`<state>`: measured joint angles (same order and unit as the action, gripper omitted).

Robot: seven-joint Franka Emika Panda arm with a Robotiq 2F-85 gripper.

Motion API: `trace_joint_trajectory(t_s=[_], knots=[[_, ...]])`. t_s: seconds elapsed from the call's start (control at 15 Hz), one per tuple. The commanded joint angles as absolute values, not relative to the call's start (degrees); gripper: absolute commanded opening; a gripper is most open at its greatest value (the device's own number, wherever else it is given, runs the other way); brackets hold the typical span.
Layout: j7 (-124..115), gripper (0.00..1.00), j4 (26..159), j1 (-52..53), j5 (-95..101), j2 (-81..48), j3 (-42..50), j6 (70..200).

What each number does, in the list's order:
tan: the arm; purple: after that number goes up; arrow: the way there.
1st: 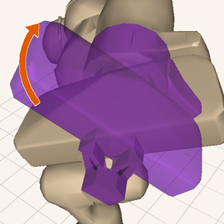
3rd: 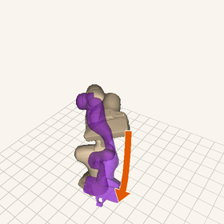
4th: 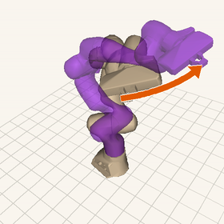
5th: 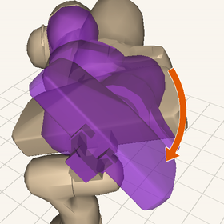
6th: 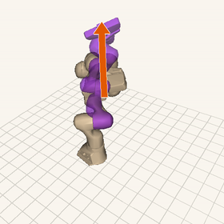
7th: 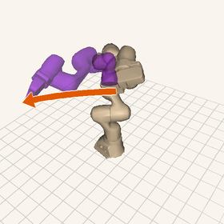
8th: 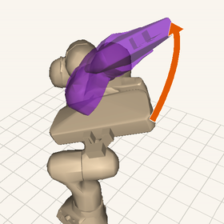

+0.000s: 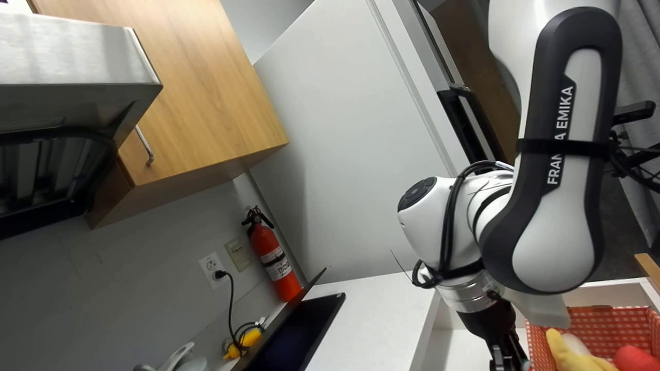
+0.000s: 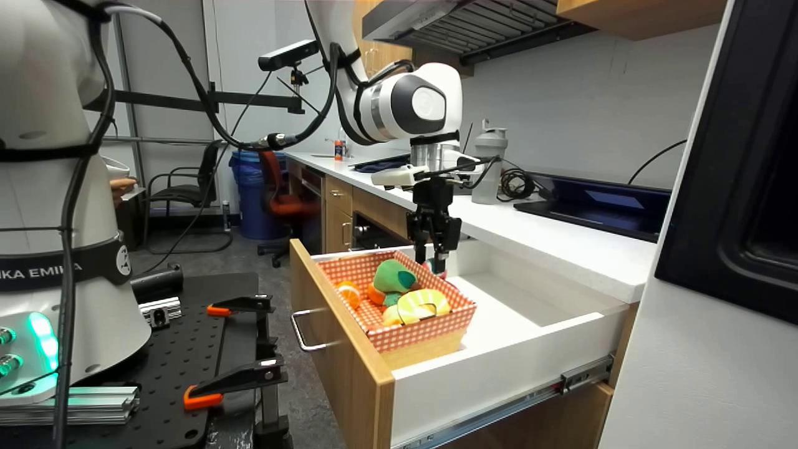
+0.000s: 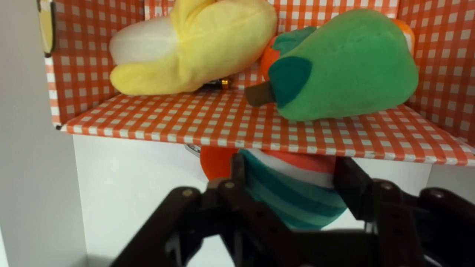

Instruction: Pick up the two plush toys from the drawer, put them in the toy basket and close the top drawer.

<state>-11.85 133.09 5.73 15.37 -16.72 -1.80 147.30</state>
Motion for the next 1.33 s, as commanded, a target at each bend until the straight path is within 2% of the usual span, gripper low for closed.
trace_joint_trajectory(t_s=[0.0,0.13,0.33,1.27], knots=[[-12.32,0.32,131.69,6.94,14.88,-17.83,-0.96,146.32],[-12.28,0.18,131.58,6.9,14.82,-17.93,-0.92,146.15],[-11.89,0.01,132.45,6.79,14.91,-16.76,-0.9,146.06],[-12.86,0.02,144.76,2.28,16.52,8.15,0.72,143.92]])
